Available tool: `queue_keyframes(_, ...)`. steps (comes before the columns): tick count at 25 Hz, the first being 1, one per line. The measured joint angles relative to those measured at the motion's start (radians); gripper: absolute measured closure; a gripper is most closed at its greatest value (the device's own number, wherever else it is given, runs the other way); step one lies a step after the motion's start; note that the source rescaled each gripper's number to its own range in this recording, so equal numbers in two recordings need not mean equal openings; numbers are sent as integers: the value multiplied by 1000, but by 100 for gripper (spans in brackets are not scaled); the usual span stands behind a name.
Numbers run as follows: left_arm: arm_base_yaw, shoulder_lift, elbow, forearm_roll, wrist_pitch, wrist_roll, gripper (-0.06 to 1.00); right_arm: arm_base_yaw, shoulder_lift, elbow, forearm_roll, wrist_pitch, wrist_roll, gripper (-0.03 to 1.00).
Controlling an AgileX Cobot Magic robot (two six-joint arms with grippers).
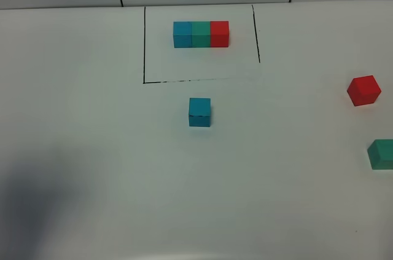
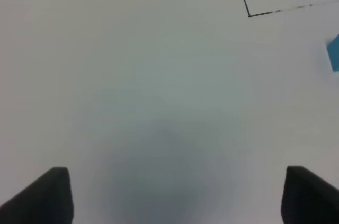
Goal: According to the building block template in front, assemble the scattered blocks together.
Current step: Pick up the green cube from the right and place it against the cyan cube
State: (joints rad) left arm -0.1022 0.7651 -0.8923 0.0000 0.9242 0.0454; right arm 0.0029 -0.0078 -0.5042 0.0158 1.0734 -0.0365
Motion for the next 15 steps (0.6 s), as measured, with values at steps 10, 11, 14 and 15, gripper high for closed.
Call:
queue_keyframes(10,0,-306,227,-121,-39,50,-3,0,0,0,2,0,0,5)
queue_keyframes(11,0,-330,242,-142,-38,66,-3,0,0,0,2,0,0,5)
queue_keyframes(14,0,-400,298,-191,-36,108,-3,0,0,0,3,0,0,5)
queue_keyframes(15,0,-426,319,-204,-34,119,-3,0,0,0,4,0,0,5)
